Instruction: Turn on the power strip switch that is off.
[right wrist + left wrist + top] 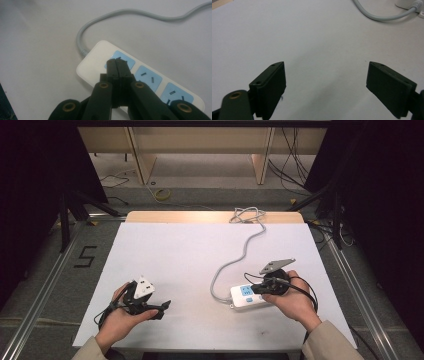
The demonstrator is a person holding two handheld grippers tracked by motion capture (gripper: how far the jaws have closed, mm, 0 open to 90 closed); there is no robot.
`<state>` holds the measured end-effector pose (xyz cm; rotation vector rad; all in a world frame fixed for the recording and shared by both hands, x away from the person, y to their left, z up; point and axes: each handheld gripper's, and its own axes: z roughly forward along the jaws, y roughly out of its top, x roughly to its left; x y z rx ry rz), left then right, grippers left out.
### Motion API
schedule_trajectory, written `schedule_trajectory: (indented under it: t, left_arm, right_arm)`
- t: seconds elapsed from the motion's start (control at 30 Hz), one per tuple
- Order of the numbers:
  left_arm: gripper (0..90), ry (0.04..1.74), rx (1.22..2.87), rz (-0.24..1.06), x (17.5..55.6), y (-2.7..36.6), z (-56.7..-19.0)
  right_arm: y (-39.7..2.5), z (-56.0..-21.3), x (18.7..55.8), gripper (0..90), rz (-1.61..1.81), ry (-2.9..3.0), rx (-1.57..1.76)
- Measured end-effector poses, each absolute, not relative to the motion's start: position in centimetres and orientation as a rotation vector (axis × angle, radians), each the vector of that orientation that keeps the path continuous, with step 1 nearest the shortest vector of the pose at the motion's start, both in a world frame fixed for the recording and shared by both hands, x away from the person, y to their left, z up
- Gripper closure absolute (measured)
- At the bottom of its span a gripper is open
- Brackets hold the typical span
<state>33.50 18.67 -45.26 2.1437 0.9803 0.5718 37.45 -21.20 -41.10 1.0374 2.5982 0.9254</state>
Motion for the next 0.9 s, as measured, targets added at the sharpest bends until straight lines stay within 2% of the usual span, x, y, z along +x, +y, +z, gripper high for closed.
schedule_trajectory:
  t: [0.9]
  left_arm:
    - [15.7, 0.982, 2.140, 0.569, 33.51, 18.64, -45.28]
  right_arm:
    - [-20.41, -41.92, 37.90, 90.0, 0.887, 2.647, 1.045]
